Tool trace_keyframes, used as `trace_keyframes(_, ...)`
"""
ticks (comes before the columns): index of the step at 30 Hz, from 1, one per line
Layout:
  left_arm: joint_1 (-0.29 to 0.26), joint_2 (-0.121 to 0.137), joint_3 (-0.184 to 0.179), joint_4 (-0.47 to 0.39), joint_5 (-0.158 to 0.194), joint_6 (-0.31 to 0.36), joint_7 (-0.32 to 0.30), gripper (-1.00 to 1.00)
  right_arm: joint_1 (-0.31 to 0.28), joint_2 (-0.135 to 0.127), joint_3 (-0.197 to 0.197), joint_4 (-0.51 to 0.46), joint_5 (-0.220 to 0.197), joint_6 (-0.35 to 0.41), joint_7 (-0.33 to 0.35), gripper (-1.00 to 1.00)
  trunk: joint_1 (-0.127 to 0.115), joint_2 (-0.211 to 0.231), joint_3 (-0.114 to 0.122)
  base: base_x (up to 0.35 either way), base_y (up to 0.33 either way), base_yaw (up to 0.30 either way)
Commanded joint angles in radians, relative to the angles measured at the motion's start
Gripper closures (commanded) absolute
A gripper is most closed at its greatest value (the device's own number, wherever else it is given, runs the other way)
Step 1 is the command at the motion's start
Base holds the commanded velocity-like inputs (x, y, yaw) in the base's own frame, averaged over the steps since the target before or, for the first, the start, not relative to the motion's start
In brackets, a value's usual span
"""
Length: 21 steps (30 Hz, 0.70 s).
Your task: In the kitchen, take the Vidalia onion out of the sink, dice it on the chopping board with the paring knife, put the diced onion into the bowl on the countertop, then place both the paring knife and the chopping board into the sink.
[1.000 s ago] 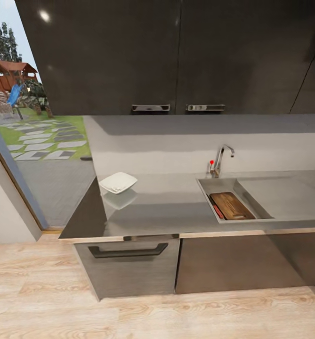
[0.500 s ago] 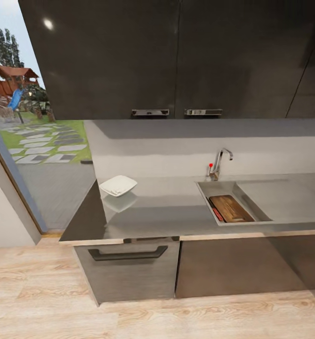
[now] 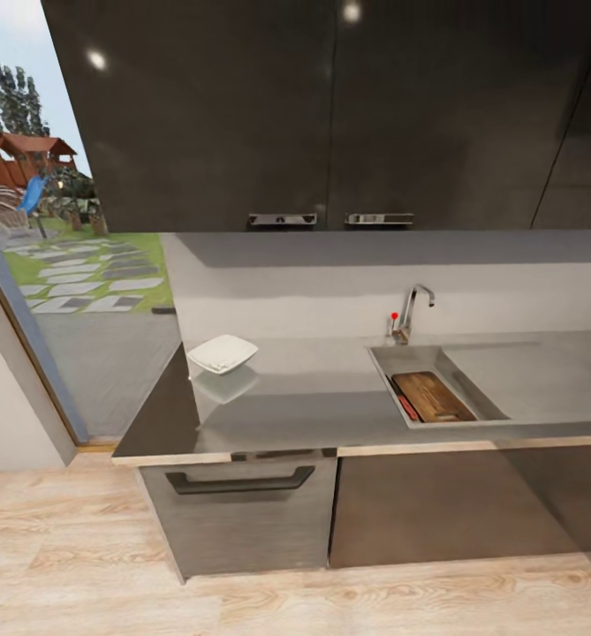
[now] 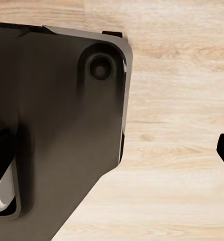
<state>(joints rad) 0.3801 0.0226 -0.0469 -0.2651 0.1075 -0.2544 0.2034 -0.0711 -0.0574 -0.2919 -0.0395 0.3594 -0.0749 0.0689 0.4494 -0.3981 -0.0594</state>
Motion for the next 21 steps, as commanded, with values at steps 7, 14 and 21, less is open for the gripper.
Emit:
trace_keyframes(7,0.000,0.000,-0.005,-0.002,0.010,-0.002,0.002,-1.00,-0.001,0.006,-0.006,-0.002,0.008,-0.064,0.002,-1.00,0.001,-0.002,0.005,0.000,0.000,0.000)
trace_keyframes(14,0.000,0.000,-0.005,-0.002,0.010,-0.002,0.002,-1.00,0.000,0.031,-0.007,-0.013,0.007,-0.187,0.002,-1.00,0.001,-0.002,0.005,0.000,0.000,0.000)
trace_keyframes(21,0.000,0.000,-0.006,-0.002,0.010,-0.002,0.002,-1.00,0.000,0.033,-0.008,-0.014,0.007,-0.202,0.002,-1.00,0.001,-0.002,0.005,0.000,0.000,0.000)
